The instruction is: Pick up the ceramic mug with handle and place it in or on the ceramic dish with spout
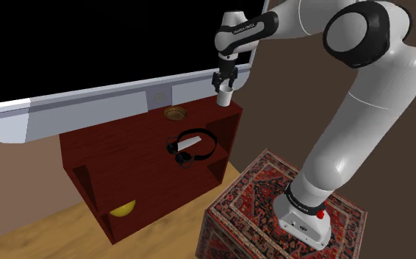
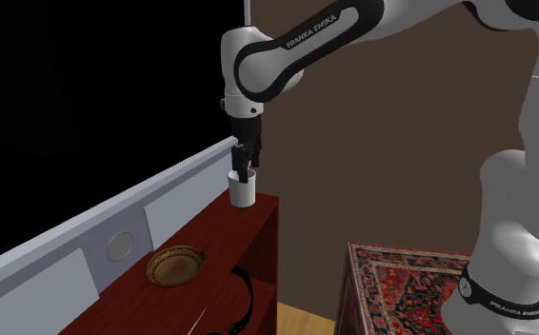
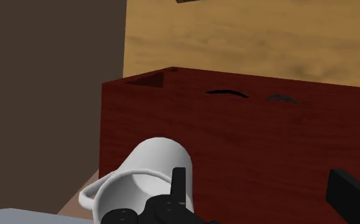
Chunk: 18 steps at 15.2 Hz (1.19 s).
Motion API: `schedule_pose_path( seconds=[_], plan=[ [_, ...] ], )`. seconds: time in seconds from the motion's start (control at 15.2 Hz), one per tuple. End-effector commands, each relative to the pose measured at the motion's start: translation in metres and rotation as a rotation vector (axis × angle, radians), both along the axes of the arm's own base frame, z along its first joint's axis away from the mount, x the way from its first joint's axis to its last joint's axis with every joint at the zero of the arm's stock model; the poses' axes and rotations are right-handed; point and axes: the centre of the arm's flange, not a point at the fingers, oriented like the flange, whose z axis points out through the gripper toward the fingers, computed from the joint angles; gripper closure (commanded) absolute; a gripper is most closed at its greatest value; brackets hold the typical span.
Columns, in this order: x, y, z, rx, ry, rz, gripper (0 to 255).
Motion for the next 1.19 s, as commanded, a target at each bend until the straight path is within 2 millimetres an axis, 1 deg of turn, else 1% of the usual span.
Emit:
schedule_pose_path(
  seconds=[0.0, 0.26, 0.33, 0.73, 0.79, 1.12],
  plan=[
    [0.016, -0.014, -0.010, -0.004, -0.002, -0.010, 0],
    [0.051, -0.046, -0.032, -0.011, -0.007, -0.030, 0],
    [0.051, -0.047, -0.033, -0.012, -0.007, -0.030, 0],
    [0.051, -0.049, -0.065, -0.012, -0.007, -0.030, 0],
    [0.051, -0.049, -0.073, -0.012, -0.007, -0.030, 0],
    [0.051, -0.049, -0.073, -0.012, -0.007, -0.030, 0]
  ],
)
